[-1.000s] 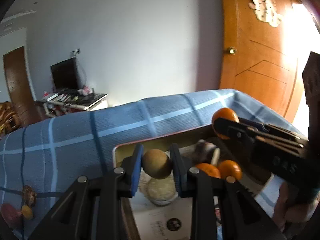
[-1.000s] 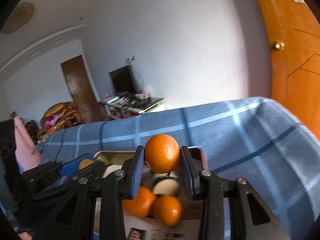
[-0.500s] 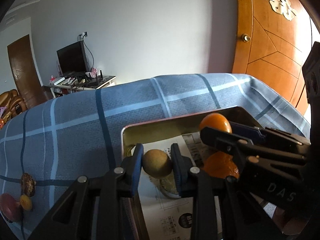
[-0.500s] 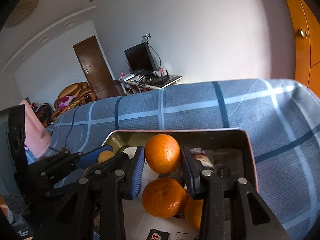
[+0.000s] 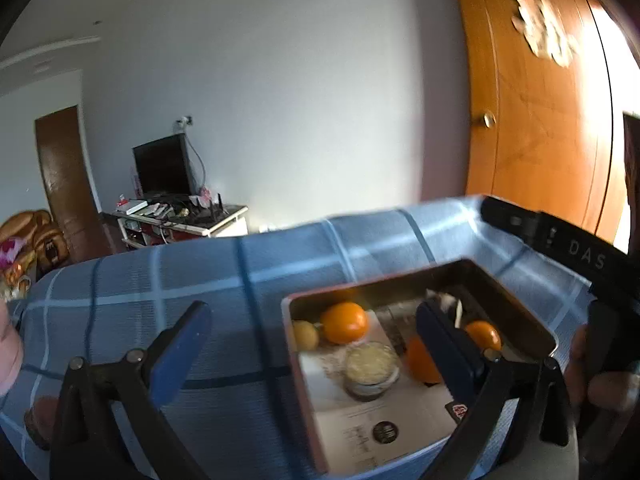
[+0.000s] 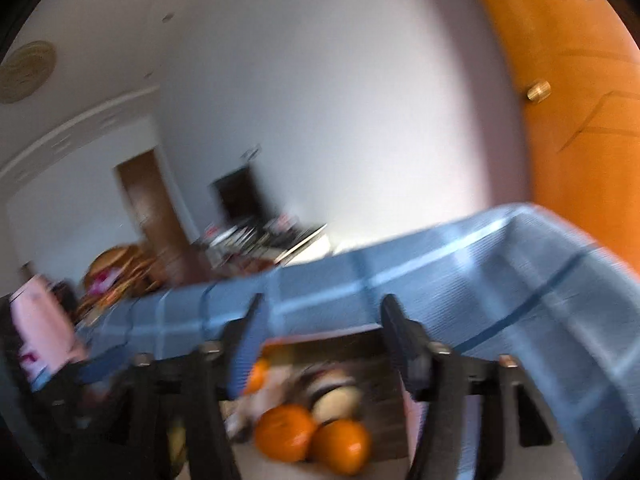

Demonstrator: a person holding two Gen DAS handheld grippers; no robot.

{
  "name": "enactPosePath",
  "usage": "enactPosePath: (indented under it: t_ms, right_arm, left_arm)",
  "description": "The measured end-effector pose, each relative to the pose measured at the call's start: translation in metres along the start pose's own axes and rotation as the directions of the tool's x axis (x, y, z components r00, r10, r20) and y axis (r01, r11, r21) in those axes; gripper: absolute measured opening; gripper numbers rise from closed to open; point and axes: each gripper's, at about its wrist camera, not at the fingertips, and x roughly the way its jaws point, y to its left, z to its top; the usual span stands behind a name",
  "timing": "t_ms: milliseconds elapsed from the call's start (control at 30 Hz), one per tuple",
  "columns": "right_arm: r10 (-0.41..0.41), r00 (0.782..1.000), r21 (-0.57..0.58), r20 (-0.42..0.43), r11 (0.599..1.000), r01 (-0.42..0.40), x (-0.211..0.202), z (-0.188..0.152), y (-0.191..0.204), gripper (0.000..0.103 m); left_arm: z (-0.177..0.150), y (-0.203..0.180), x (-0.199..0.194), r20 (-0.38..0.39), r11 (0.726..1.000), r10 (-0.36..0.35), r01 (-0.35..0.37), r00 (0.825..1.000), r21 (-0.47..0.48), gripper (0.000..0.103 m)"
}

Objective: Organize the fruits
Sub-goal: 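Open both grippers to drop the fruits into the tin, then move both grippers back to the fruit pile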

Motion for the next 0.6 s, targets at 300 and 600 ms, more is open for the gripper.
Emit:
enactPosePath:
  t_ms: [300,600]
  right_arm:
    - [-0.161,0.975,-0.008,0.151,0.986,0.164,-0.029,0.005,0.003,0.073]
    - [-0.266,0.939,-0.064,0.218,0.956,0.286,-0.048,-0.008,0.016,0.083]
  left_arm:
    - [-0.021,0.072,-0.043,0.047,0.97,0.222,-0.215,0.974,-0.116,0.103]
    - [-0.037,0.075,-0.038,0.037,0.942,0.331,-0.329,0.943,-0.062,0.103]
